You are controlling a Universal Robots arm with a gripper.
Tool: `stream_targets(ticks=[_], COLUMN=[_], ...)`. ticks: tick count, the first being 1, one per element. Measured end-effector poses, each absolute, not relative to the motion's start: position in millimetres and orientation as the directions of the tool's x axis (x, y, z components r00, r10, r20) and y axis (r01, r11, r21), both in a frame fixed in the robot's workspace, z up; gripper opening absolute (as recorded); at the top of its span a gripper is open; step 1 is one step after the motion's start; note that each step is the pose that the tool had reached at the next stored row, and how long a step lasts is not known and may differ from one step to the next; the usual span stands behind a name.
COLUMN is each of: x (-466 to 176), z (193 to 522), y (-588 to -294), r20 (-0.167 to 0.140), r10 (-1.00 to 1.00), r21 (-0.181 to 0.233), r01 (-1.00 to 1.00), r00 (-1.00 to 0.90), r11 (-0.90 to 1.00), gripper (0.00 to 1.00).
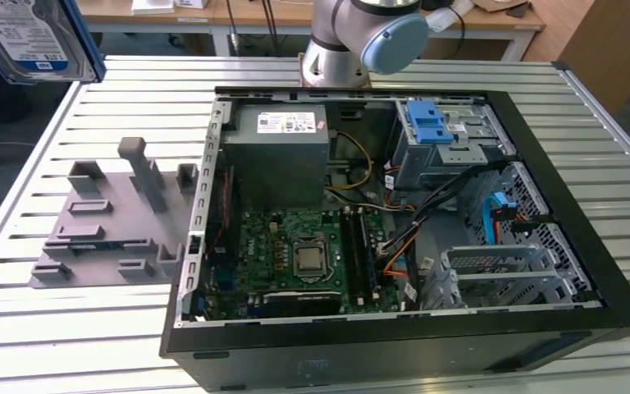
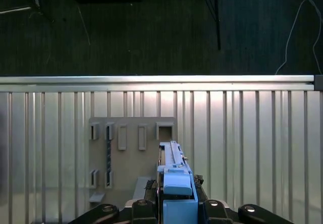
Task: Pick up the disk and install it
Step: 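Pick up the disk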
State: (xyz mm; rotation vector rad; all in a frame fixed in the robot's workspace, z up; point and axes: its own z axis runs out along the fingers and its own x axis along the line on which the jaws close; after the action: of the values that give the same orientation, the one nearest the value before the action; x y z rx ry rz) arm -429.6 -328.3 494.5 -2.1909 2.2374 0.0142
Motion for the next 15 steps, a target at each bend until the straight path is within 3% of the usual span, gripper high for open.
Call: stream_targets(ticks=[15], x=[-429.1], z=[495.8], y=[-333.3], r20=[-0.014], r10=[-1.000], r21=[-0.002], r01=[-1.000], r00=[-0.021], r11=[0.021], gripper=[0.37])
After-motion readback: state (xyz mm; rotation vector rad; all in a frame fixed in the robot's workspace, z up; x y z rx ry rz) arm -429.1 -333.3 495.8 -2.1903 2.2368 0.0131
